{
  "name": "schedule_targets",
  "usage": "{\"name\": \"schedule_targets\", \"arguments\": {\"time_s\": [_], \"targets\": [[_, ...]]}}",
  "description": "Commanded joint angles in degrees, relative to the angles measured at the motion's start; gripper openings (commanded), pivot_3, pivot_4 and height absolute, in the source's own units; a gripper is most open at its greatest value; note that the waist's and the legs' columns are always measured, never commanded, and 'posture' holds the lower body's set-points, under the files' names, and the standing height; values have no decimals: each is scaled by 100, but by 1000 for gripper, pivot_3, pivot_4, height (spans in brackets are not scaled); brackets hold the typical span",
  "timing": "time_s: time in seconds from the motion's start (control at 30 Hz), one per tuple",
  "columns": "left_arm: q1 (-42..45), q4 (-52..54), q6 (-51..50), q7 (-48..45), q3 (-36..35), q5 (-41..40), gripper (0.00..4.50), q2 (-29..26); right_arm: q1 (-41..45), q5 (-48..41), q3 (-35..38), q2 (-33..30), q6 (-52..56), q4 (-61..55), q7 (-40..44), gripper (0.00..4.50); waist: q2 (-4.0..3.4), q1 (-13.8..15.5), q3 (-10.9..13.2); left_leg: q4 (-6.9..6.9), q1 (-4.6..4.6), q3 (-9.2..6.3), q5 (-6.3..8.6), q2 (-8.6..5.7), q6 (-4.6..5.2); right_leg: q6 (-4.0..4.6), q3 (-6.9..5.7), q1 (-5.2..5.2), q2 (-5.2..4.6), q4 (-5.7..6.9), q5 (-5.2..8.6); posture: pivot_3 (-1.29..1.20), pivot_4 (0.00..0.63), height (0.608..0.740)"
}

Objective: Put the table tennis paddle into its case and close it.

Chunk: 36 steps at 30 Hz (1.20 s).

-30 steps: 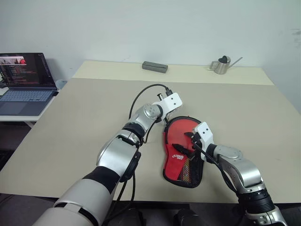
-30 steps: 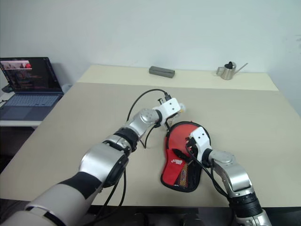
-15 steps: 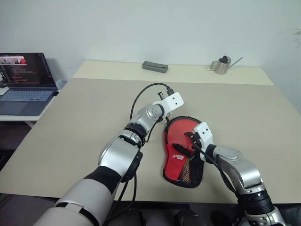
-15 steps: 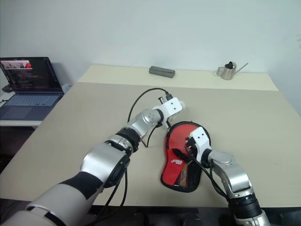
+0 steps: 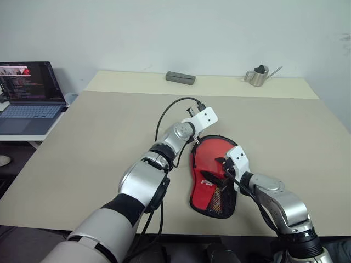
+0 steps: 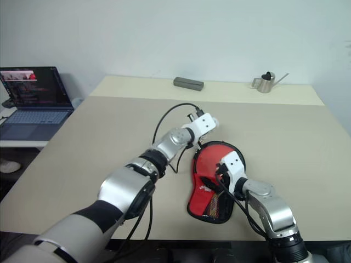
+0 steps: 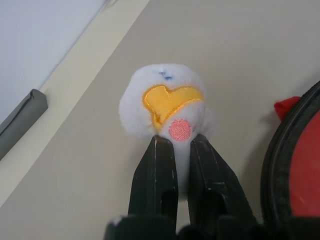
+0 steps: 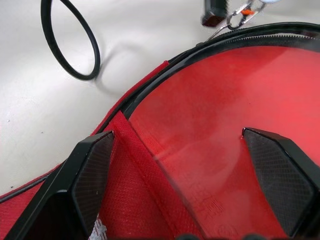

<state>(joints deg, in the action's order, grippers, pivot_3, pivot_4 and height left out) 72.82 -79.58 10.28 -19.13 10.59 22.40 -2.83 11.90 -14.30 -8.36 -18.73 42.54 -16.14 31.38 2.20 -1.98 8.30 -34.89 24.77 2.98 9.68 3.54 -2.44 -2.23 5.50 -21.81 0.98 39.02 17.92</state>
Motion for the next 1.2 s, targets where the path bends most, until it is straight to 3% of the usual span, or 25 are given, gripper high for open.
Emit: {"name": "schedule_targets", "arguments": {"time_s": [0.03, 0.17, 0.27, 0.37, 0.4, 0.5, 0.6, 0.63, 0.7, 0.83, 1.0, 1.2], "targets": [[143, 271, 256, -318, -236, -268, 2, -361, -143, -18, -258, 23, 341, 527, 33, 4500, 0, -3, 0, 0, -1, 0, 0, 0, 0, 0, 0, 0, 1, 1, 0, 0, 150, 740], [-254, 670, 391, -1354, -512, -725, 2, -904, -33, -22, -276, 31, 259, 680, 67, 4500, -2, -48, -2, 0, -2, 2, 0, 2, 0, 0, 1, 0, 1, 3, -1, 0, 150, 740], [-777, 1355, 315, -2074, -575, -1031, 961, -1187, 41, -6, -283, 16, 177, 823, 131, 4500, -2, -95, -5, 2, -5, 3, 0, 7, -1, 1, 0, 1, 2, 5, -1, 0, 150, 740], [-1866, 3273, -684, -2861, -666, -1606, 2027, -1451, 138, 8, -297, 28, 104, 963, 169, 4500, -3, -119, -15, 4, -7, 2, -1, 10, -1, 3, -1, 6, 1, 4, -1, 0, 150, 740], [-2487, 4391, -1371, -3209, -652, -1911, 2387, -1591, 176, 14, -303, 36, 76, 1016, 179, 4500, -1, -117, -16, 3, -9, 4, 0, 12, -1, 3, 0, 7, 0, 5, 0, 0, 150, 740], [-4115, 7125, -3125, -3545, -649, -2424, 2387, -2029, 279, 29, -331, 54, -24, 1174, 228, 4500, -2, -199, -23, 4, -14, 7, 1, 18, -2, 8, 7, 12, -3, 6, 1, 0, 150, 740], [-5015, 8478, -3938, -3736, -517, -2561, 2387, -2532, 362, 56, -346, 59, -140, 1349, 283, 4500, 3, -222, -25, 4, -32, -17, 1, 21, -4, 13, -10, 37, -3, 8, 5, 0, 150, 740], [-5144, 8689, -4184, -3693, -558, -2624, 2568, -2633, 388, 61, -350, 62, -176, 1400, 296, 4500, 3, -219, -25, 6, -43, -25, 1, 21, -3, 15, -14, 49, -3, 6, 6, 0, 150, 740], [-5339, 8954, -4503, -3581, -640, -2713, 3003, -2822, 456, 75, -357, 81, -260, 1524, 316, 4500, 4, -201, -26, 9, -64, -30, 2, 17, -2, 14, -15, 70, -3, -1, 6, 0, 150, 740], [-5208, 9015, -4916, -3341, -902, -3046, 4380, -2846, 560, 99, -371, 127, -396, 1714, 343, 4500, 13, -174, -33, 18, -84, -25, 17, 11, 17, 18, 5, 80, -9, -11, 11, 0, 150, 740], [-4516, 8424, -4641, -2993, -1136, -3208, 4451, -2759, 630, 105, -369, 126, -493, 1833, 364, 4500, 23, -147, -36, 16, -83, -36, 25, 14, 17, 23, -3, 78, -6, -3, 20, 0, 150, 740], [-3300, 6769, -3767, -3005, -727, -2932, 4451, -2641, 723, 121, -381, 129, -579, 1958, 375, 4500, 24, -136, -37, 15, -86, -25, 26, 11, 17, 22, 5, 77, -5, -7, 20, 0, 150, 740]]}}
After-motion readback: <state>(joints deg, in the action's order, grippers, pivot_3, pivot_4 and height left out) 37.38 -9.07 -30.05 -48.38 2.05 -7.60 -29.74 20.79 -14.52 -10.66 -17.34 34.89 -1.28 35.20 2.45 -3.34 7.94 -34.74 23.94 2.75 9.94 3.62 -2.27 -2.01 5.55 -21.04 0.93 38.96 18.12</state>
